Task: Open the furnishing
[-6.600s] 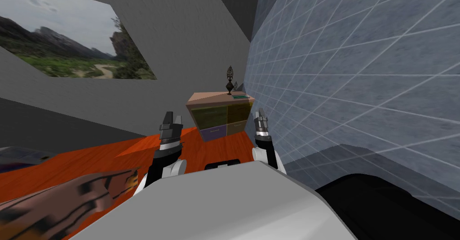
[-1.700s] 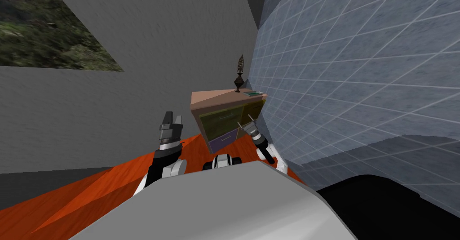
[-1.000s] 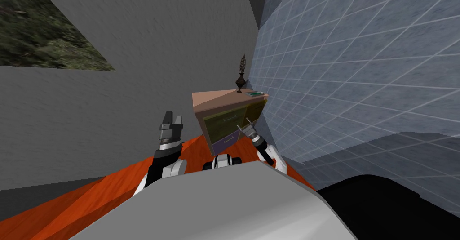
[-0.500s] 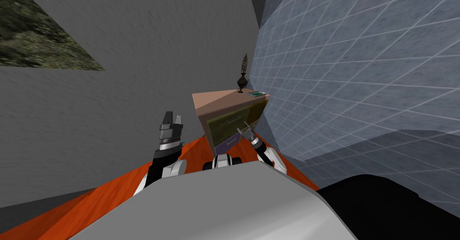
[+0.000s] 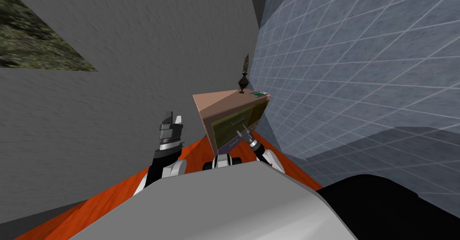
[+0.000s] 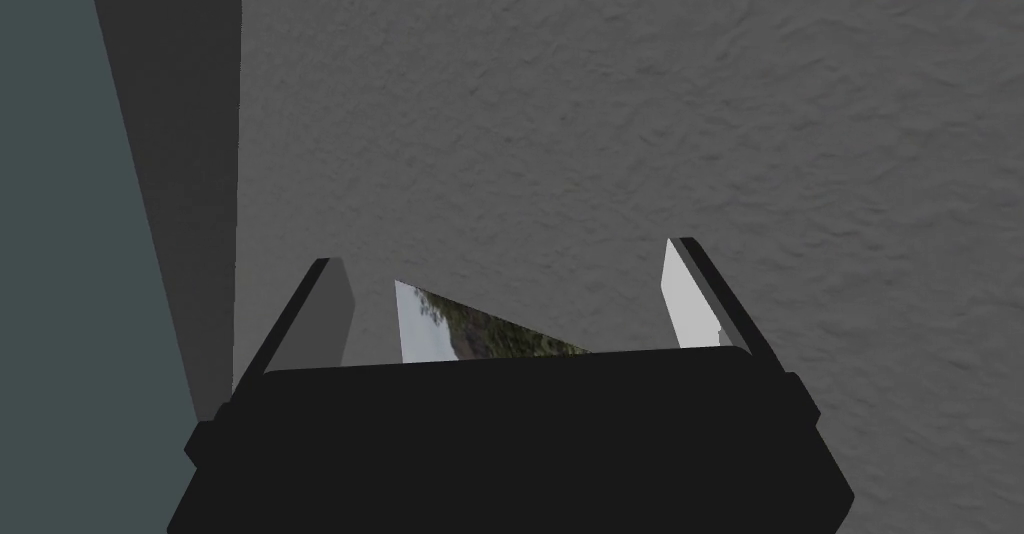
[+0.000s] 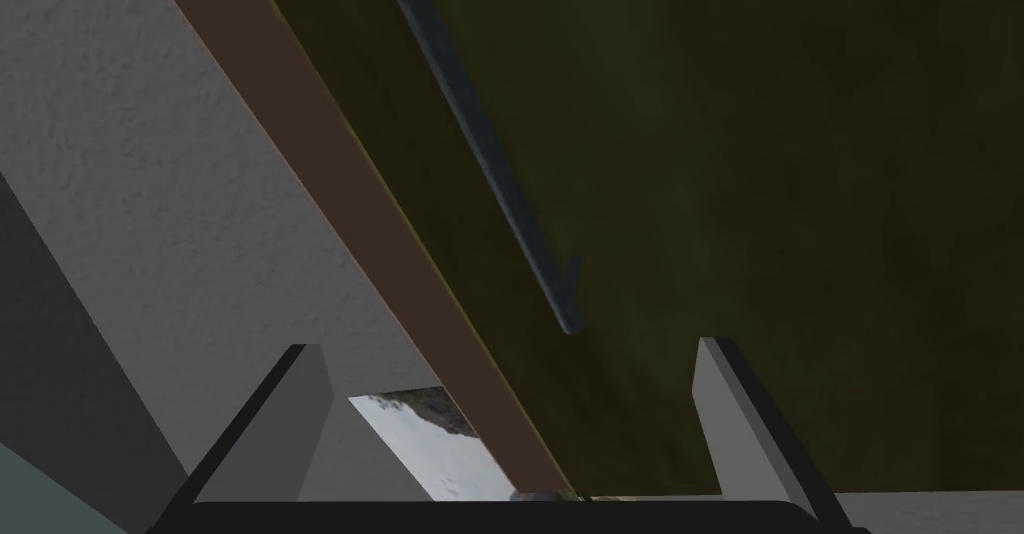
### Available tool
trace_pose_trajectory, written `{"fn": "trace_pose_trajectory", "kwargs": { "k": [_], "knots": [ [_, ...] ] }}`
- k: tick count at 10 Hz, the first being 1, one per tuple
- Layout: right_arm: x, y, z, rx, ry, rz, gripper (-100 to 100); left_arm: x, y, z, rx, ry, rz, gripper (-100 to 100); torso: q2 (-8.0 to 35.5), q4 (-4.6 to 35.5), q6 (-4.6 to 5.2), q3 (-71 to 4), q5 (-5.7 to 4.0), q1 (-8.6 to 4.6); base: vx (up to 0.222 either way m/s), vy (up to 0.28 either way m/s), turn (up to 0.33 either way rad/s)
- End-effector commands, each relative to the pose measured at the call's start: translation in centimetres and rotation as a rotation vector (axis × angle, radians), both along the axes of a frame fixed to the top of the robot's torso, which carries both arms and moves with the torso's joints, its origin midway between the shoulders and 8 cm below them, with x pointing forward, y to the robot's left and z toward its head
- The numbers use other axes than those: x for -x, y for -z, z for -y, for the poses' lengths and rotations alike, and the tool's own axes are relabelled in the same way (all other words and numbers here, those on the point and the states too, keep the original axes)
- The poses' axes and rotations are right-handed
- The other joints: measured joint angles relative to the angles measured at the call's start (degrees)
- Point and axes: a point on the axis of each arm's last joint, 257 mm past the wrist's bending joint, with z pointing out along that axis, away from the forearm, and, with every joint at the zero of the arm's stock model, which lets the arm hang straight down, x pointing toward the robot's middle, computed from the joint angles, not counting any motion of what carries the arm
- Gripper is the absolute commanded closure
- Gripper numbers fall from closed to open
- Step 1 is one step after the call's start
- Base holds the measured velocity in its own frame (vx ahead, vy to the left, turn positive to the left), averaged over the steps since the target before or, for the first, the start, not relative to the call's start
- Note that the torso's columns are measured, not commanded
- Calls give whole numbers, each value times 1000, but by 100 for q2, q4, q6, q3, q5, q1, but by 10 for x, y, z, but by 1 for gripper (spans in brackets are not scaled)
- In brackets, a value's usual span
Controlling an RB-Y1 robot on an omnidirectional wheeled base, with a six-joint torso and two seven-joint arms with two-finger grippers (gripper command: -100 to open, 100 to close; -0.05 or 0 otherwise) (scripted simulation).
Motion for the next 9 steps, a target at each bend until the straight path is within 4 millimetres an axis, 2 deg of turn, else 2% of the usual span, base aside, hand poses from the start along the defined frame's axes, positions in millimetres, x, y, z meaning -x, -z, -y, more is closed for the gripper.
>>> {"fn": "trace_pose_trajectory", "kwargs": {
  "k": [1, 5, 6, 8, 9],
  "knots": [
    [1, 13, -10, 29, 29, 5, -100, 0, 0, 0, 0, 0, 0, 0, 13, 4, 0, 8, -2, -6, 24, 98, -50],
    [-3, 13, -25, -17, 72, 17, -100, 0, 0, 0, 0, 0, 0, 0, 14, 4, 1, 9, -5, -19, 17, 48, -32],
    [-3, 14, -23, -10, 67, 15, -100, 0, 0, 0, 0, 0, 0, 0, 15, 5, 0, 10, -5, -17, -1, 5, -2],
    [-12, 2, -17, -8, 77, 16, -100, 0, 0, 0, 0, 0, 0, 0, 9, 3, 0, 6, -2, -7, 2, 9, -16],
    [-9, 5, -21, -8, 73, 18, -100, 0, 0, 0, 0, 0, 0, 0, 8, 2, 0, 6, -1, -2, -6, 2, -12]
  ]
}}
